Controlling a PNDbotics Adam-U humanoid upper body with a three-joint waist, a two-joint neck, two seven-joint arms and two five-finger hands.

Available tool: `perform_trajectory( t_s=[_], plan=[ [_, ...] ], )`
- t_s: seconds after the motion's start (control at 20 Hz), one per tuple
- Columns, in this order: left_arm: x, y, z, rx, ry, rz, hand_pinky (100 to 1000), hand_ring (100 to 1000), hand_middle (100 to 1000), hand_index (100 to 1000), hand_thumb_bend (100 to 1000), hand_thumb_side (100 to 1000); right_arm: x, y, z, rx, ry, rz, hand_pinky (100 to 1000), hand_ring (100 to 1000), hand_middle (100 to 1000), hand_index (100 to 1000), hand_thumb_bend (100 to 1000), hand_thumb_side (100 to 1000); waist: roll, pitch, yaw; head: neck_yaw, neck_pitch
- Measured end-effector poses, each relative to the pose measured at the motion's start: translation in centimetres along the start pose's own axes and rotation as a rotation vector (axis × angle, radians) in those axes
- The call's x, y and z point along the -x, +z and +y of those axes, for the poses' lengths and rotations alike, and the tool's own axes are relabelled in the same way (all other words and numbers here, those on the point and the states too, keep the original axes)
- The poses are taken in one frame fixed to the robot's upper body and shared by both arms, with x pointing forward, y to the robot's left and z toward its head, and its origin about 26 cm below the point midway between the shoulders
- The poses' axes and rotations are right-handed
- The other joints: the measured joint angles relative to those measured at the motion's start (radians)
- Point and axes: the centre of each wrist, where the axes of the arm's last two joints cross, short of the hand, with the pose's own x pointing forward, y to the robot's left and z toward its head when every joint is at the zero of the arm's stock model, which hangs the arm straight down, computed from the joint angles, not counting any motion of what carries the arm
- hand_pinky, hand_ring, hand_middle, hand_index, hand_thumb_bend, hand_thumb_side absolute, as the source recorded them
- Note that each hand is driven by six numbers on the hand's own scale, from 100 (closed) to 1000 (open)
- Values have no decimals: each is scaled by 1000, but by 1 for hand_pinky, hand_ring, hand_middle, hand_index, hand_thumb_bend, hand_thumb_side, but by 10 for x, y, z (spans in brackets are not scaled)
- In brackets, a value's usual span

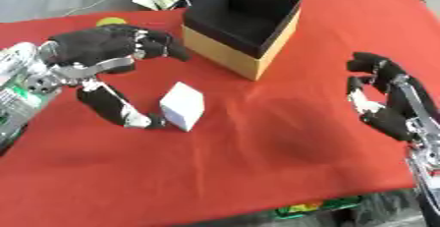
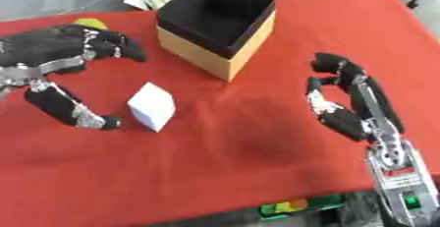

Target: Pick up objects on the table and place them in the box.

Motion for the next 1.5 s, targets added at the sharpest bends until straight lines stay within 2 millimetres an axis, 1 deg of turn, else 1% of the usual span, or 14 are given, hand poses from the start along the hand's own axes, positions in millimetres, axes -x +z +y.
perform_trajectory(
  t_s=[0.3,0.5,0.55,0.6,1.0,1.15,1.25,1.4,1.45,1.5],
  plan=[
    [19,-24,-16,158,-25,25,818,806,819,909,634,376,0,0,-1,0,3,-1,720,806,733,858,100,400,0,0,3,-4,0],
    [31,-35,-24,246,-34,46,818,806,820,911,640,379,0,0,-1,0,3,0,720,806,733,858,100,399,0,-1,3,-4,0],
    [34,-37,-26,265,-34,52,820,808,823,915,594,391,0,0,-1,0,3,0,720,806,733,858,100,396,0,-1,3,-4,0],
    [36,-38,-27,279,-33,61,819,807,823,915,645,377,0,0,-1,0,3,0,720,806,733,858,100,400,0,-1,3,-4,0],
    [45,-47,-31,281,-14,120,820,810,831,921,636,383,0,0,-1,-1,3,0,720,804,732,858,100,401,0,-1,0,-4,0],
    [46,-50,-35,287,-4,124,815,807,825,913,610,375,0,0,-1,-3,3,0,722,804,733,859,100,404,-1,-1,-4,-3,0],
    [47,-53,-39,292,12,120,806,797,804,896,586,360,0,0,0,-5,2,0,722,804,732,859,100,405,-3,-1,-7,-2,0],
    [48,-57,-45,293,31,114,804,795,797,891,581,358,0,0,0,-10,0,-1,722,804,732,859,100,405,-4,0,-10,1,0],
    [48,-58,-46,294,35,112,782,765,734,840,526,340,0,0,1,-12,-2,-2,722,804,732,859,100,407,-4,0,-11,2,0],
    [48,-58,-47,293,42,111,769,744,696,808,494,321,0,0,1,-13,-2,-3,722,804,733,859,100,410,-5,0,-12,2,0]
  ],
)
